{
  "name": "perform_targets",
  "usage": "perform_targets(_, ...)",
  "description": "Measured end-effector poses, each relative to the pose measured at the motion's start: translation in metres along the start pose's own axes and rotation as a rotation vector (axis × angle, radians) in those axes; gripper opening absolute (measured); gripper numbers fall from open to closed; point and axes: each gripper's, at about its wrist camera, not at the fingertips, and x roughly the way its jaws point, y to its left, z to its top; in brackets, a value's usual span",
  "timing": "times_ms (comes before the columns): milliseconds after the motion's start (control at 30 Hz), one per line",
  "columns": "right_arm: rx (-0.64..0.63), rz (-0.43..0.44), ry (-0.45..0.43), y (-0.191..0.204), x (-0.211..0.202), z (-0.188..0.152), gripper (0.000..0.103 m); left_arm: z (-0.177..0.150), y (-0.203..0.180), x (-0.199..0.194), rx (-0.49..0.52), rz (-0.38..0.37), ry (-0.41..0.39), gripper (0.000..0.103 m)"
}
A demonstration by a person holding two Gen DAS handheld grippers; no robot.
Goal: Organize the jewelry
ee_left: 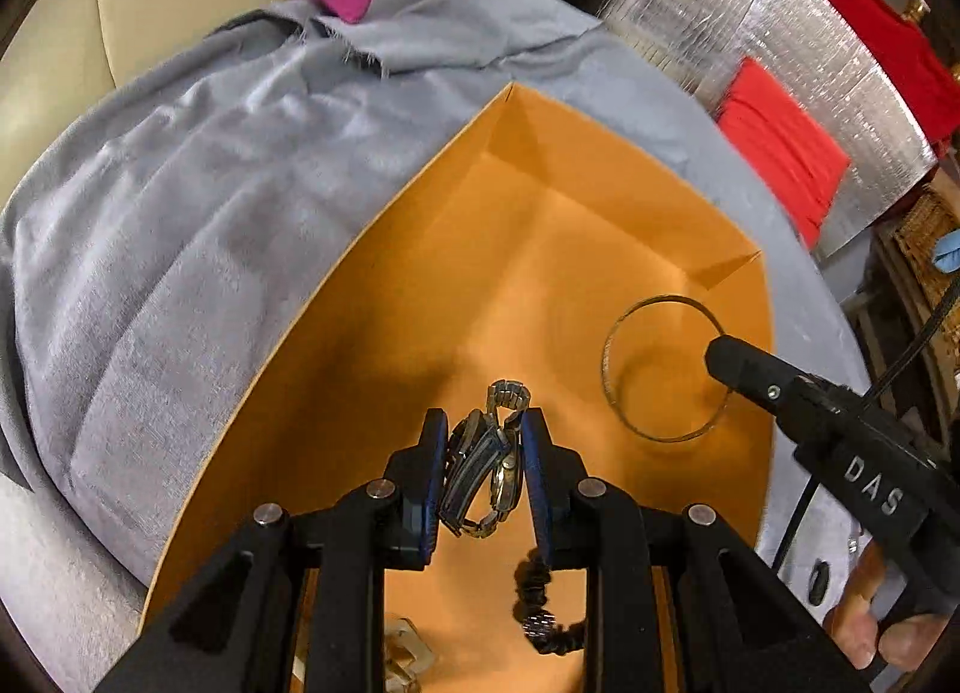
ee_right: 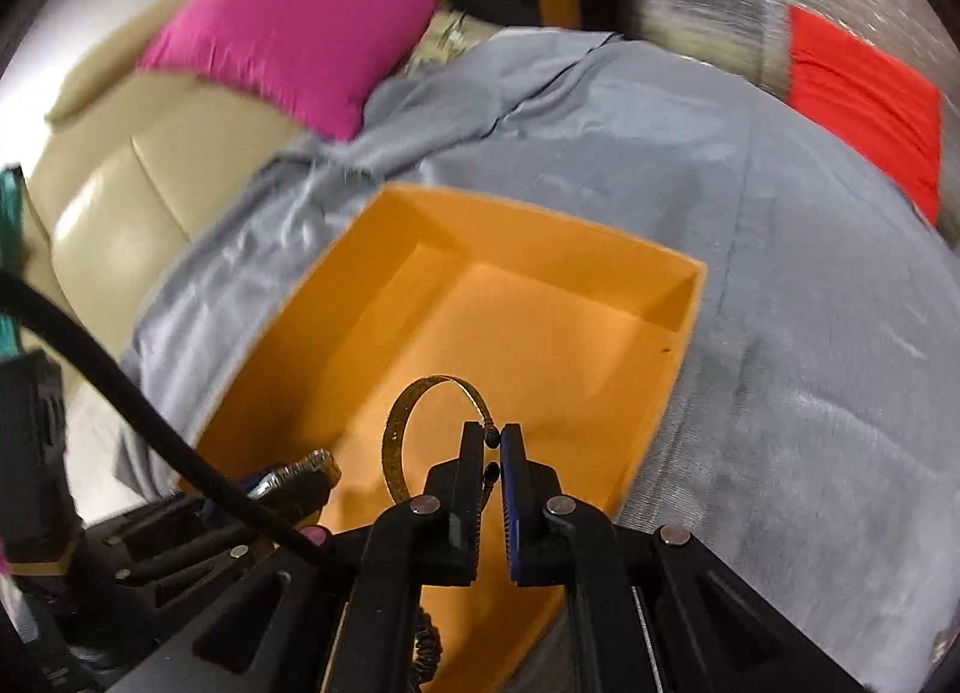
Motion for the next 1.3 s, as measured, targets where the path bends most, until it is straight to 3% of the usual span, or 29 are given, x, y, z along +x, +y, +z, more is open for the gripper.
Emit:
perform_targets(300,-0.104,-0.068,0.149,0.012,0.03,0.004,0.007,0.0,0.009,0.016,-0.027,0.05,0.066,0.026)
perform_targets(500,-0.072,-0.057,0.198,0.007,0.033,0.004,0.011,-0.001,0.007,0.015,-0.033,0.068,0.075,0.031)
perform_targets(567,-0.037,-0.021,0.172,0.0,0.025,0.004,0.012,0.001,0.006,0.015,-0.034,0.1,0.069,0.052)
perform_targets(633,0.002,0.02,0.139,-0.008,0.014,0.003,0.017,0.001,0.002,0.01,-0.025,0.112,0.045,0.052)
perform_targets(800,0.067,0.058,-0.005,-0.035,-0.031,-0.011,0.017,-0.001,-0.021,-0.008,0.048,0.145,-0.048,0.052)
perform_targets(900,0.128,0.074,-0.085,-0.066,-0.063,-0.028,0.017,-0.004,-0.043,-0.025,0.112,0.194,-0.147,0.053)
perform_targets(967,0.18,0.064,-0.126,-0.093,-0.084,-0.043,0.017,-0.008,-0.059,-0.035,0.153,0.218,-0.209,0.06)
perform_targets(1100,0.276,0.024,-0.158,-0.144,-0.116,-0.076,0.017,-0.019,-0.098,-0.047,0.25,0.252,-0.305,0.062)
perform_targets(1300,0.443,-0.042,-0.228,-0.232,-0.165,-0.144,0.017,-0.049,-0.159,-0.049,0.379,0.203,-0.351,0.063)
